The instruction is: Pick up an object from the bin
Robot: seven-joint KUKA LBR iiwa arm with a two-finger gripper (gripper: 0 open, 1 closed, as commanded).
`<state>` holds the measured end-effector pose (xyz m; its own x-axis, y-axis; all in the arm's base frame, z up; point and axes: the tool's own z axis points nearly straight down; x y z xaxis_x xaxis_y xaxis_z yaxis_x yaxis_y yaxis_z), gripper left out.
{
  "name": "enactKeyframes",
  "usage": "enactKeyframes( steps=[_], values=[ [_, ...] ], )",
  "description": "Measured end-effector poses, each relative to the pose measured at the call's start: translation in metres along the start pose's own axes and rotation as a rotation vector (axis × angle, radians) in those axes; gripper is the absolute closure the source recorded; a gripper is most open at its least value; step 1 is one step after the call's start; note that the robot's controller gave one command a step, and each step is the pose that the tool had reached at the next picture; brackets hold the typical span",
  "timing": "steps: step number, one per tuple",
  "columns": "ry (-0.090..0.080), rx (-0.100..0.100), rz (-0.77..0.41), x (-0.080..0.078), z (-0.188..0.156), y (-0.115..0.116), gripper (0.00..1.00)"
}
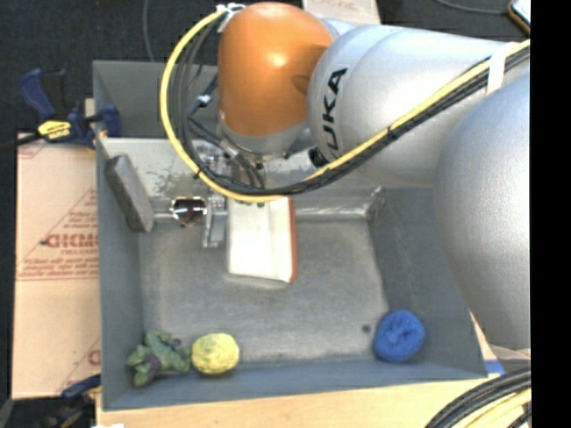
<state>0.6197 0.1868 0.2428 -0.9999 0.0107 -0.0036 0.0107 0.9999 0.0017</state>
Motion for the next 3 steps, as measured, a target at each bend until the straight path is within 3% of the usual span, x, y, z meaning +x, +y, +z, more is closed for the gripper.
enactKeyframes(
  steps=[1, 2, 3],
  values=[
    [0.0, 0.0, 0.0, 0.0, 0.0, 0.0, 0.0],
    [-0.003, 0.001, -0.192, -0.005, 0.059, -0.068, 0.0],
    [-0.002, -0.001, -0.19, 0.025, 0.065, -0.082, 0.0]
  ],
)
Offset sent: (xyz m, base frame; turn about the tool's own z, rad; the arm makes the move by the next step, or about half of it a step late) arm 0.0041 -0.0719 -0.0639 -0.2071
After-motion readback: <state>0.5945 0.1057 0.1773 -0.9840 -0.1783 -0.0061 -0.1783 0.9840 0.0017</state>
